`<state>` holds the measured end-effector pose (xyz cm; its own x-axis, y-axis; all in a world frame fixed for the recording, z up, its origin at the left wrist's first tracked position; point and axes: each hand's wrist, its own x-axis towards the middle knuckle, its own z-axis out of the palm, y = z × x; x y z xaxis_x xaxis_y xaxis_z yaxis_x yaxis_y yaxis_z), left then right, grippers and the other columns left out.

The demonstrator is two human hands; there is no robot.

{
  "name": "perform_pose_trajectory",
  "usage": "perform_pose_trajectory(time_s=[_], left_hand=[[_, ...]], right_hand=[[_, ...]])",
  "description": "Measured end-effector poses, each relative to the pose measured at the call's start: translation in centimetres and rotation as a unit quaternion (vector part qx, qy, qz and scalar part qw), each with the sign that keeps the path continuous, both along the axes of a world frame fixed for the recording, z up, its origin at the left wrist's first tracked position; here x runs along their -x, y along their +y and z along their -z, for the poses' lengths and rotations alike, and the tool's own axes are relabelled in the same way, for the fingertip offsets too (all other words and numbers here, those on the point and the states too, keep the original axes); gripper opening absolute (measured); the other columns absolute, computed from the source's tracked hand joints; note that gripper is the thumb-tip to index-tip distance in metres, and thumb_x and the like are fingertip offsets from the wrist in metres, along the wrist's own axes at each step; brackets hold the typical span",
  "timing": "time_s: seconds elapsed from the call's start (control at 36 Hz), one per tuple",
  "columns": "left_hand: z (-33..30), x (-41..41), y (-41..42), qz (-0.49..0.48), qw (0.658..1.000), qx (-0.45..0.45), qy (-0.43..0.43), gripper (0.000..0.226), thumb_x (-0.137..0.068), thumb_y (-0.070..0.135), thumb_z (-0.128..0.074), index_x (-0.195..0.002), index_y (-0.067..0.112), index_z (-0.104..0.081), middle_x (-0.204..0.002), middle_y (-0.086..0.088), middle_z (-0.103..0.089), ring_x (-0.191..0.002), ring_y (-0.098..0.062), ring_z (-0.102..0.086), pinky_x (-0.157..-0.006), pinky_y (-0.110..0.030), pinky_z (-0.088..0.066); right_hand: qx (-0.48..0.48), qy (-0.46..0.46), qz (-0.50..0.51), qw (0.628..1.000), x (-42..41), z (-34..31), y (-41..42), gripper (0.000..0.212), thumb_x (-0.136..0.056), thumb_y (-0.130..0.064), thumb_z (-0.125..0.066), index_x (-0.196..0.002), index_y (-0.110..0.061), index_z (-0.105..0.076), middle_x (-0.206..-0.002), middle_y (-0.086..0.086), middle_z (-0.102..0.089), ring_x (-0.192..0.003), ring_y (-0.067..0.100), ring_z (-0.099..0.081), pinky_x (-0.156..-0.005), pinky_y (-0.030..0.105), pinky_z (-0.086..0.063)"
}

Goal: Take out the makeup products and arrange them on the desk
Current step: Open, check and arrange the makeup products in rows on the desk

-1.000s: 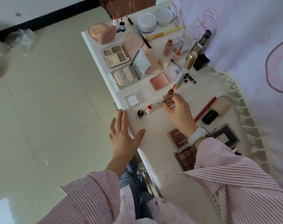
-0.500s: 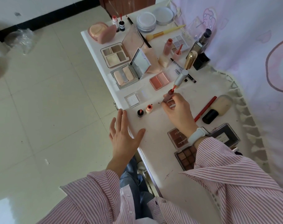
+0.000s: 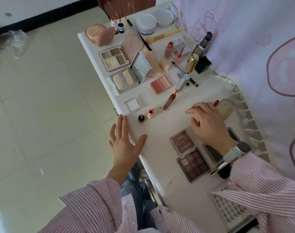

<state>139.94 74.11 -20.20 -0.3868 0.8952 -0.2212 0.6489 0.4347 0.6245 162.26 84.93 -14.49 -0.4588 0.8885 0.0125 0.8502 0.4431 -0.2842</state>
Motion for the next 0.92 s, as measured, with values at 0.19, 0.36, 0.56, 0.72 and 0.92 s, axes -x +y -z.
perform_pose_trajectory(time_s=[0.19,0.36,0.56,0.72,0.92], left_hand=[[-0.1,-0.1,-0.1,-0.005,1.000,0.003,-0.006,0.092,-0.077,0.062,-0.055,-0.149,0.022,-0.012,-0.156,0.007,-0.008,-0.142,-0.024,-0.007,-0.112,-0.047,-0.016],[-0.1,-0.2,-0.2,-0.009,1.000,0.006,-0.003,0.088,-0.081,0.051,-0.061,-0.149,0.022,-0.012,-0.156,0.006,-0.008,-0.142,-0.024,-0.007,-0.113,-0.047,-0.016],[-0.3,-0.1,0.0,-0.007,1.000,0.003,-0.010,0.088,-0.080,0.051,-0.060,-0.149,0.021,-0.014,-0.156,0.006,-0.009,-0.142,-0.022,-0.006,-0.113,-0.048,-0.016],[-0.6,-0.1,0.1,-0.008,1.000,0.010,-0.004,0.088,-0.080,0.052,-0.061,-0.148,0.020,-0.015,-0.156,0.005,-0.011,-0.141,-0.023,-0.007,-0.113,-0.048,-0.016],[-1.5,-0.7,-0.6,-0.086,0.993,-0.078,0.016,0.062,-0.081,0.035,-0.067,-0.133,0.010,-0.045,-0.135,-0.010,-0.046,-0.129,-0.028,-0.031,-0.105,-0.046,-0.022]], right_hand=[[0.082,-0.223,-0.048,0.970,-2.2,-0.7,0.9,0.033,-0.080,-0.015,-0.051,-0.113,-0.021,-0.052,-0.126,-0.001,-0.040,-0.120,0.022,-0.030,-0.090,0.038,-0.024],[-0.057,-0.206,-0.111,0.970,-2.5,0.9,1.7,0.028,-0.059,-0.002,-0.072,-0.080,-0.015,-0.060,-0.097,0.004,-0.058,-0.096,0.024,-0.043,-0.072,0.038,-0.033],[-0.099,-0.086,-0.149,0.980,-2.8,0.0,1.9,0.005,-0.085,-0.018,-0.049,-0.088,-0.014,-0.051,-0.095,0.001,-0.062,-0.102,0.019,-0.045,-0.077,0.036,-0.029],[-0.077,0.039,-0.086,0.993,-1.6,-1.7,0.2,0.015,-0.089,-0.019,-0.042,-0.096,-0.008,-0.051,-0.091,0.008,-0.061,-0.094,0.020,-0.048,-0.081,0.031,-0.032],[0.095,0.420,0.162,0.888,0.7,-5.3,-3.5,0.027,-0.095,-0.006,-0.043,-0.120,-0.016,-0.043,-0.098,0.000,-0.061,-0.090,0.003,-0.060,-0.076,0.013,-0.050]])
